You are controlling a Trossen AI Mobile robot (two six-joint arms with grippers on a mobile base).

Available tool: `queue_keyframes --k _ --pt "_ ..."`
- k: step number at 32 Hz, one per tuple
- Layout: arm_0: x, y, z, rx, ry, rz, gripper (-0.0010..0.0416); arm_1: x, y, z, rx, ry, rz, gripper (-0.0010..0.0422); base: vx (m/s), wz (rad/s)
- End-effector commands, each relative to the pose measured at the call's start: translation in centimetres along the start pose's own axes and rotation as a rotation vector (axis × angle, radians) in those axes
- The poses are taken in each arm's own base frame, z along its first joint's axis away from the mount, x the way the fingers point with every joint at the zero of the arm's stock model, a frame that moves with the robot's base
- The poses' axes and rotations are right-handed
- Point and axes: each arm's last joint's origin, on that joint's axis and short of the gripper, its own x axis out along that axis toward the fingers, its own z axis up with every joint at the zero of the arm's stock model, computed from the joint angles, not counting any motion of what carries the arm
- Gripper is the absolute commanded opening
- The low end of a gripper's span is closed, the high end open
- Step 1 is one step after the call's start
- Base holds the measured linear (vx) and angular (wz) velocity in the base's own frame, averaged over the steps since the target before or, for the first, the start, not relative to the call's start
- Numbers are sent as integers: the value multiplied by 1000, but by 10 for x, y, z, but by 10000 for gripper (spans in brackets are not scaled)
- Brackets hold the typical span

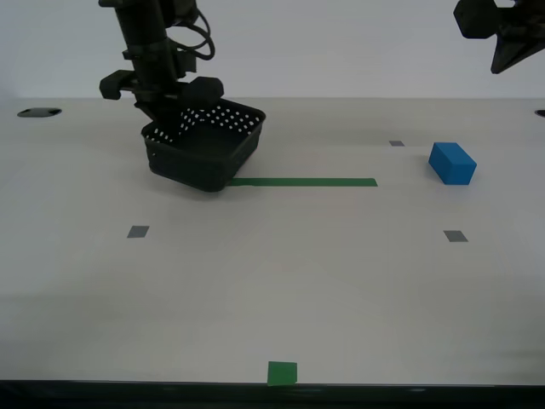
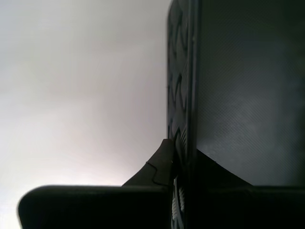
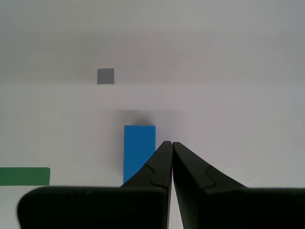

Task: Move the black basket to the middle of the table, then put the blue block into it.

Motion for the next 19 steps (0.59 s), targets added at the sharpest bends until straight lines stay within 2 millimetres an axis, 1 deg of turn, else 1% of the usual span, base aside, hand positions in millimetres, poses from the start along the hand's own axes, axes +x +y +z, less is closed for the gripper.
queue_keyframes --k 1,3,4,6,9,13,15,17,19 --pt "0 0 -1 0 3 -1 3 -5 -35 1 72 -13 -35 -2 0 0" --pt "2 0 -2 0 10 -1 3 -8 -60 1 111 -24 -87 -2 0 0" --pt "2 0 -3 0 13 -1 3 -9 -65 2 121 -28 -100 -2 0 0" --pt "7 0 -9 0 37 -1 3 -16 -92 4 175 -61 -123 -2 0 0" --pt "10 0 -13 0 51 -2 3 -19 -102 6 192 -86 -131 -2 0 0" --pt "11 0 -15 0 58 -1 3 -20 -106 9 186 -126 -141 -2 0 0" --pt "12 0 -16 0 62 -1 3 -13 -107 10 187 -121 -140 -2 0 0" --pt "12 0 -16 0 61 -1 3 -2 -108 9 185 -100 -133 -2 0 0" --pt "12 0 -16 0 63 -1 3 3 -108 9 186 -90 -136 -2 0 0"
